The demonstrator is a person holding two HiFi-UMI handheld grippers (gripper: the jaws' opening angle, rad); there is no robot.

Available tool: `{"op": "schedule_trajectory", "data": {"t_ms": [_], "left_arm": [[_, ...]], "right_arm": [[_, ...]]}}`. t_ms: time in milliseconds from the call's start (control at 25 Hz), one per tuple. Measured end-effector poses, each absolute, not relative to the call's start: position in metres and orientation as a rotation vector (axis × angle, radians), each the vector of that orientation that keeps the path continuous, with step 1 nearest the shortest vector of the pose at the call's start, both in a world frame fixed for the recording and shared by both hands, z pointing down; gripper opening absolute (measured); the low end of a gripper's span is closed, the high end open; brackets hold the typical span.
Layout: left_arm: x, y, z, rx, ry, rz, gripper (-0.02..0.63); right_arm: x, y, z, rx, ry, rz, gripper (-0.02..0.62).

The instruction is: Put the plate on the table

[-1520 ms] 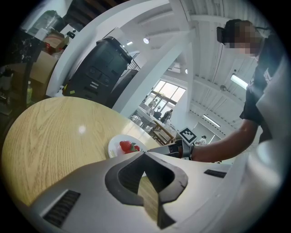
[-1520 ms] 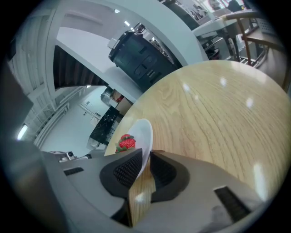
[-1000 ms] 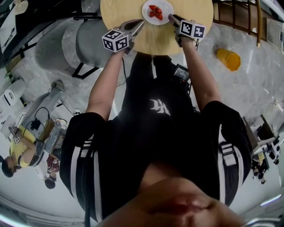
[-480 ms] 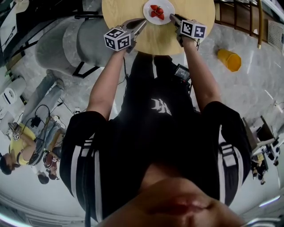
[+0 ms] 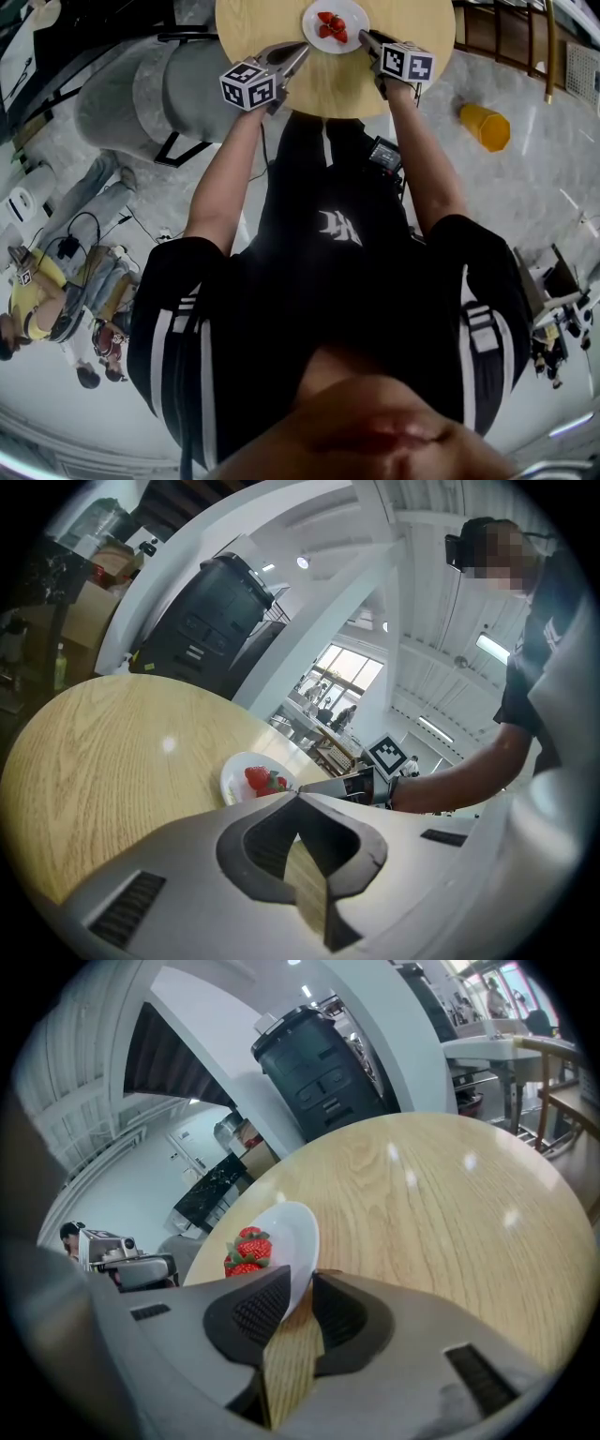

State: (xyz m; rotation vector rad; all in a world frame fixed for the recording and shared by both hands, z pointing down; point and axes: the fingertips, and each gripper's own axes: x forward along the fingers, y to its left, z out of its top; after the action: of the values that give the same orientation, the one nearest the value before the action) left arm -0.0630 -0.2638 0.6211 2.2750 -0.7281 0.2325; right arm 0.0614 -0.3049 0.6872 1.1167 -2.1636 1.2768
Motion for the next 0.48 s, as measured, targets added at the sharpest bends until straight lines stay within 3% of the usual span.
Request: {"op": "schedule_trajectory", "data": {"t_ms": [480], "left_arm": [[-0.0633,-0.2666,0.6211,2.276,-0.727,0.234,0.002]], "right_arm": [[0.0627,-0.3056,0.6888,1.093,-2.133,1.139,0.092]]}}
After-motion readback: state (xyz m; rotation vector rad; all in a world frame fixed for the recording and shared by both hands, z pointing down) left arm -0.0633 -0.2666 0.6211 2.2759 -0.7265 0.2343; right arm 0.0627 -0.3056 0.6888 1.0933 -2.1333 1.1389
